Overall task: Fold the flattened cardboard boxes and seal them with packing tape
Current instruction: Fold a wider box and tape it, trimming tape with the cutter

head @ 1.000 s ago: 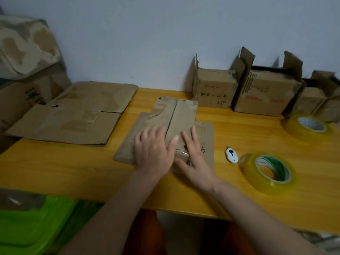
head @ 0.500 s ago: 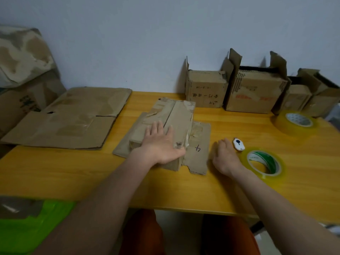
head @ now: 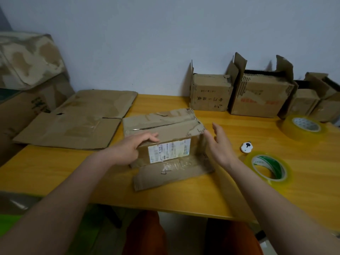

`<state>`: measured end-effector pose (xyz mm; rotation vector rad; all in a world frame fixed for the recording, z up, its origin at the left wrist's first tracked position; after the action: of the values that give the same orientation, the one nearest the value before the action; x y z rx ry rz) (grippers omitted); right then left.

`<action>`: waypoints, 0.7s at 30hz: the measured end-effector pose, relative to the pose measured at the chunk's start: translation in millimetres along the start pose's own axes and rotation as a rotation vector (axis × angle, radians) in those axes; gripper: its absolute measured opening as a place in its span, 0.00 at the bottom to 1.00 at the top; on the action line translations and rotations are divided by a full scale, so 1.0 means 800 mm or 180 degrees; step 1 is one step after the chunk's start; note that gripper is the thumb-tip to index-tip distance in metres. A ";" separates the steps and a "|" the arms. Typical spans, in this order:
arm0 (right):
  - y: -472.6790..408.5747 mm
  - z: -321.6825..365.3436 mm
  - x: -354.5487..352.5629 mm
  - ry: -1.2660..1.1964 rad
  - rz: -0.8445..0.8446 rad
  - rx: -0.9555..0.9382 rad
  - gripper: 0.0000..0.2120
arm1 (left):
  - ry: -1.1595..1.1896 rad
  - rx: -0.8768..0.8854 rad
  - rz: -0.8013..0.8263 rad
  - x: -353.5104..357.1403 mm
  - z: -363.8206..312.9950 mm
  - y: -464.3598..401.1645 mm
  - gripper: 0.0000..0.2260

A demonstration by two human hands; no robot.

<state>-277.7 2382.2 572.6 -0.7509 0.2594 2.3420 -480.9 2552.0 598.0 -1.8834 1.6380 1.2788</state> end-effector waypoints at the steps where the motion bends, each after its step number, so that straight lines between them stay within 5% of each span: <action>1: -0.003 0.008 0.006 -0.0159 0.0055 -0.0046 0.28 | 0.0136 0.0034 -0.0194 0.001 0.003 0.004 0.29; 5: 0.009 0.024 0.032 0.0186 0.0086 -0.0195 0.20 | -0.0068 -0.0232 -0.1369 0.014 -0.011 0.009 0.11; 9: 0.050 0.036 0.043 0.0634 -0.0249 -0.0628 0.15 | -0.1011 -0.0631 -0.1243 0.057 -0.055 -0.021 0.21; 17: 0.052 0.015 -0.009 0.0702 -0.0944 -0.0778 0.09 | -0.1024 0.0352 -0.1386 0.106 -0.120 -0.047 0.26; 21: 0.016 -0.002 -0.014 0.0983 -0.0336 -0.0358 0.14 | -0.1207 0.0754 -0.1228 0.101 -0.099 -0.037 0.22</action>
<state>-278.4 2366.1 577.8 -1.1552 0.2160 2.1497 -427.6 2452.6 568.6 -1.5947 1.1127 1.1340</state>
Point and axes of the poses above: each hand's wrist, its own y-axis away from the middle knuckle, its own x-axis out of the palm, z = x × y, the point moved 4 cm from there along -y, towards the middle knuckle, and after that the axes turned 11 degrees about z, right-handed, at the moved point
